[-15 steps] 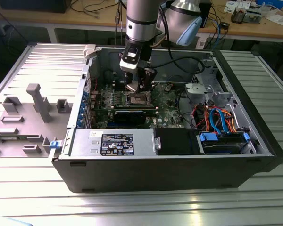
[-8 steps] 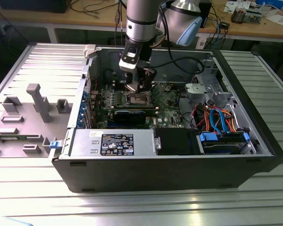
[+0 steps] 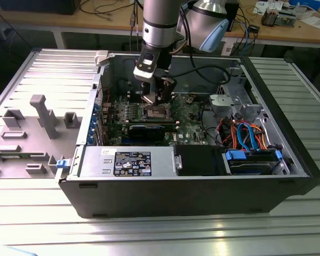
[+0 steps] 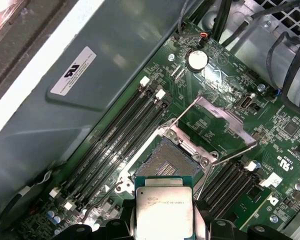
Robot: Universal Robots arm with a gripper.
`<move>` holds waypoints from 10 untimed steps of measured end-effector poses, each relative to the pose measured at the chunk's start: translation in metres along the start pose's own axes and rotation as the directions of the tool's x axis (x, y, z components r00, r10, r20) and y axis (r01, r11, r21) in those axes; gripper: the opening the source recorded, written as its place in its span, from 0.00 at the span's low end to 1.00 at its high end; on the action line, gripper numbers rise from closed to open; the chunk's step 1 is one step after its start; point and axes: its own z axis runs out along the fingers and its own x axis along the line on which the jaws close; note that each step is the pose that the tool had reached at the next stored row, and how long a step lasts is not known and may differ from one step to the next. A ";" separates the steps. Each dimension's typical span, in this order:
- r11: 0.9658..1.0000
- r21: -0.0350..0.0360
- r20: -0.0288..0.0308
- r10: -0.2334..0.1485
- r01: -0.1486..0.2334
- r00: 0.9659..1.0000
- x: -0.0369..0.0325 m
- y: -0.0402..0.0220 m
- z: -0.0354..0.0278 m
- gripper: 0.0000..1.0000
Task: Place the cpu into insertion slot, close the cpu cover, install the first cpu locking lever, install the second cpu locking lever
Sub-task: 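Place the cpu into insertion slot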
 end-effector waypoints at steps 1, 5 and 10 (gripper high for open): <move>1.000 0.000 0.000 0.003 -0.003 1.000 0.0000 0.0000 0.0000 0.55; 1.000 0.000 0.000 0.011 -0.011 1.000 0.0000 0.0000 0.0002 0.55; 1.000 0.000 -0.001 0.025 -0.025 1.000 0.0000 0.0000 0.0003 0.55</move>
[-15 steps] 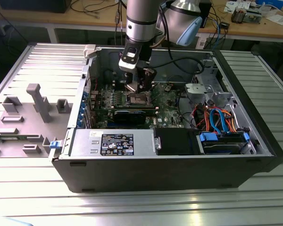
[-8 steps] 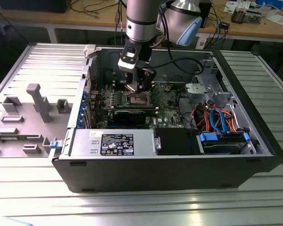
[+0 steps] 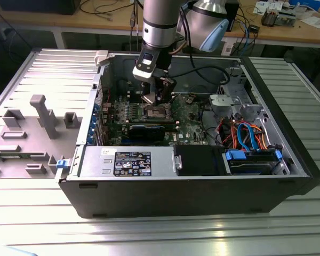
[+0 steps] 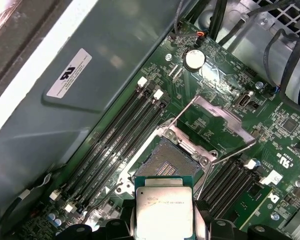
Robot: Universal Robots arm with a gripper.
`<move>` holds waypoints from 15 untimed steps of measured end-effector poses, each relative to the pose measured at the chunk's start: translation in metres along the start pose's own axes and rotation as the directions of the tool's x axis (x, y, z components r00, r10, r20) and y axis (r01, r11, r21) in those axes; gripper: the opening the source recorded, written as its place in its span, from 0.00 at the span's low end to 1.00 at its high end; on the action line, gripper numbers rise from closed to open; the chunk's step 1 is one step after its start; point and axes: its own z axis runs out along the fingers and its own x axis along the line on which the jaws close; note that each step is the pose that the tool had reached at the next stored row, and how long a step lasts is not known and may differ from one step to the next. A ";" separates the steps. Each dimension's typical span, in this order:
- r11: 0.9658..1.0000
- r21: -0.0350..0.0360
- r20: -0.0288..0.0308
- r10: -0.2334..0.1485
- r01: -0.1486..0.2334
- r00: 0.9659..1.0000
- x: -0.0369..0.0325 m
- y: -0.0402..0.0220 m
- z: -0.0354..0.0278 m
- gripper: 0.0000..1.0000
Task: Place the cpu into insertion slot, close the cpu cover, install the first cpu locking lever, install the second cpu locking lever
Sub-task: 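Place the cpu into insertion slot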
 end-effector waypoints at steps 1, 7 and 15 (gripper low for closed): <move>1.000 0.000 0.000 0.002 -0.002 1.000 0.0000 0.0000 0.0000 0.55; 1.000 0.000 -0.001 0.014 -0.014 1.000 0.0000 0.0000 0.0001 0.55; 1.000 0.000 -0.001 0.030 -0.030 1.000 0.0000 0.0000 0.0003 0.55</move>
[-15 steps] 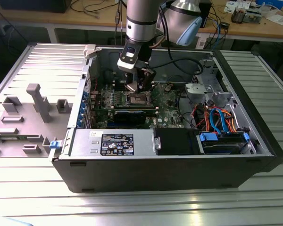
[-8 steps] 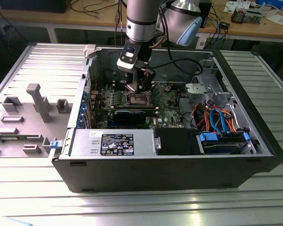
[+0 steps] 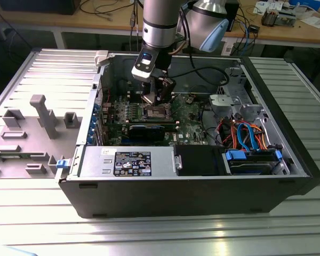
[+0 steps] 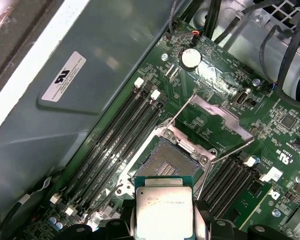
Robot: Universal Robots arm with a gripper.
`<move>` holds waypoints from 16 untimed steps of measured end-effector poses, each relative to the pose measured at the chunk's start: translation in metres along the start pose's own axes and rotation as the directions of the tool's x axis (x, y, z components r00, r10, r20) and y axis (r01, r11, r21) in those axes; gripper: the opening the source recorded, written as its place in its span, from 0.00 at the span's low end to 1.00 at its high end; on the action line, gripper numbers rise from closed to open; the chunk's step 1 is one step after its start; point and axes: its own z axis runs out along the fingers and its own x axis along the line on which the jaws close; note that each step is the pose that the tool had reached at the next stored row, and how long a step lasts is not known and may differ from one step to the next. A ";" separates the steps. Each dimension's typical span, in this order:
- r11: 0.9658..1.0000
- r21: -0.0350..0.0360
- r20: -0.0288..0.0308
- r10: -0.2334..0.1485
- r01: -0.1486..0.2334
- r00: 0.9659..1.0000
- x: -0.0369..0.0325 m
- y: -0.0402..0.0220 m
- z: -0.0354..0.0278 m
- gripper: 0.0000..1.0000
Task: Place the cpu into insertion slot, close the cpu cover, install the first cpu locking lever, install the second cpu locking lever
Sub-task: 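Place the cpu into insertion slot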
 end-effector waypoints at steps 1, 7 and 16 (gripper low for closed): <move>1.000 0.000 0.000 0.004 -0.004 1.000 0.0000 0.0000 0.0000 0.55; 1.000 0.000 -0.001 0.019 -0.019 1.000 0.0000 0.0000 0.0002 0.55; 0.999 -0.001 -0.002 0.043 -0.043 0.999 0.0000 0.0000 0.0004 0.55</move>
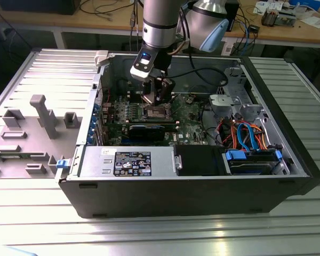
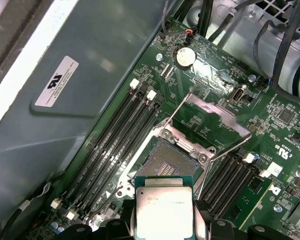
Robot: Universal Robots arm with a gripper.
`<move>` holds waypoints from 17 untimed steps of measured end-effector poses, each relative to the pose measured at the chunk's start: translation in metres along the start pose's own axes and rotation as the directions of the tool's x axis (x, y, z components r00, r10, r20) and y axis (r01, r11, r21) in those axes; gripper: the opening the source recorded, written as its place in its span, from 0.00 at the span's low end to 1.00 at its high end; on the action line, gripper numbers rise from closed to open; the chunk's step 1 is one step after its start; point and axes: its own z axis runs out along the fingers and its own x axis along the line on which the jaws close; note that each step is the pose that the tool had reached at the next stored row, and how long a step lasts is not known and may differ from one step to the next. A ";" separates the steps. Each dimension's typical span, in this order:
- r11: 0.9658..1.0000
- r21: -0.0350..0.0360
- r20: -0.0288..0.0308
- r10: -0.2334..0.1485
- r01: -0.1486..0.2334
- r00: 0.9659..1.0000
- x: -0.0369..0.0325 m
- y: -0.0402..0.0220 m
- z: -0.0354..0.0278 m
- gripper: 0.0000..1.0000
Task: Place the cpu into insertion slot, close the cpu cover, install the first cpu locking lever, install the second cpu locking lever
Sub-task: 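Place the cpu into insertion slot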
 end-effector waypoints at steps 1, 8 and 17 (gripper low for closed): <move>1.000 0.000 0.000 0.002 -0.002 1.000 0.0000 0.0000 0.0000 0.55; 1.000 0.000 -0.001 0.019 -0.019 1.000 0.0000 0.0000 0.0002 0.55; 0.999 -0.001 -0.002 0.041 -0.041 0.999 0.0000 0.0000 0.0005 0.55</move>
